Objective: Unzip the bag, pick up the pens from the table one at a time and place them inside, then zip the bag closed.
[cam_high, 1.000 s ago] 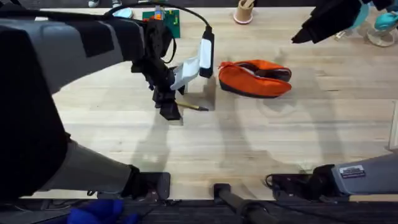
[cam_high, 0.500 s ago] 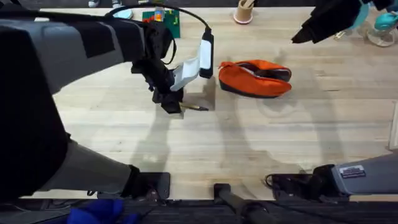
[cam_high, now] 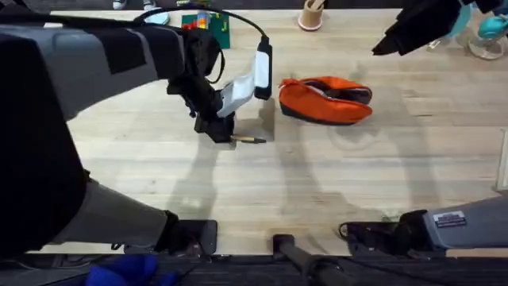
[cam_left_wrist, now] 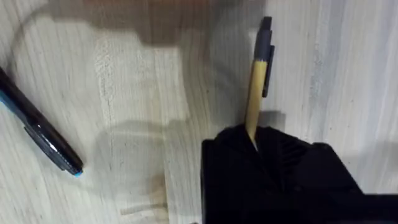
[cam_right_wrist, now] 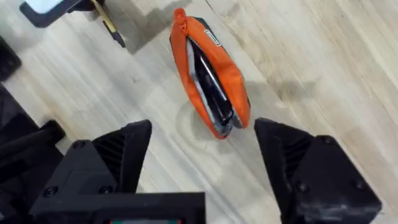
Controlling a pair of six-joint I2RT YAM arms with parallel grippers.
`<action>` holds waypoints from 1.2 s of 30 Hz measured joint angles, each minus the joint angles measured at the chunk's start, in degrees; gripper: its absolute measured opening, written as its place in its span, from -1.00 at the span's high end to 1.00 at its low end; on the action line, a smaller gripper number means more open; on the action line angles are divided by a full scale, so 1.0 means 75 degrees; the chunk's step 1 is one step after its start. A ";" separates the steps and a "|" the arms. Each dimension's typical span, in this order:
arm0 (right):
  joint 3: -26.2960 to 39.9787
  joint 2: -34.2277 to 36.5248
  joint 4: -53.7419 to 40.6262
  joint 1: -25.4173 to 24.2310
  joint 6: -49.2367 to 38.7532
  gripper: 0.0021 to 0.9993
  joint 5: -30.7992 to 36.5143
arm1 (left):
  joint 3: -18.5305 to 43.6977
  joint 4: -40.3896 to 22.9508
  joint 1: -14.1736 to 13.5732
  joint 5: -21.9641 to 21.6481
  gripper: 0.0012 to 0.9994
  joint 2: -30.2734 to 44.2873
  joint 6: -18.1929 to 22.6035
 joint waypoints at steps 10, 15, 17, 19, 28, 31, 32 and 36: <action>0.0000 0.0000 -0.0001 0.0000 0.0000 -1.00 0.0000 | 0.0082 -0.0149 0.0000 -0.0086 0.92 0.0010 -0.0147; 0.0000 0.0000 -0.0002 0.0000 0.0004 -1.00 0.0000 | 0.0581 -0.0810 0.0000 -0.0177 0.92 0.0092 -0.0178; 0.0000 0.0000 -0.0002 0.0000 0.0026 -1.00 -0.0002 | 0.0975 -0.1013 0.0000 -0.0171 0.92 0.0111 -0.0181; 0.0000 0.0000 -0.0003 0.0000 0.0050 -1.00 0.0000 | 0.1379 -0.1206 0.0000 -0.0142 0.92 0.0111 -0.0198; -0.0016 -0.0069 -0.0067 -0.0380 0.0055 -1.00 -0.0387 | 0.2810 -0.1790 -0.0248 -0.0115 0.92 0.0111 -0.0207; -0.0029 -0.0287 -0.0083 -0.0915 0.0061 -1.00 -0.0705 | 0.3137 -0.1833 -0.0529 -0.0115 0.92 0.0111 -0.0234; -0.0032 -0.0390 -0.0088 -0.1098 0.0060 -1.00 -0.0812 | 0.3231 -0.1833 -0.0623 -0.0115 0.92 0.0111 -0.0264; -0.0040 -0.0873 -0.0170 -0.1773 -0.0001 -1.00 -0.1283 | 0.3613 -0.1667 -0.1022 -0.0112 0.92 0.0111 -0.0374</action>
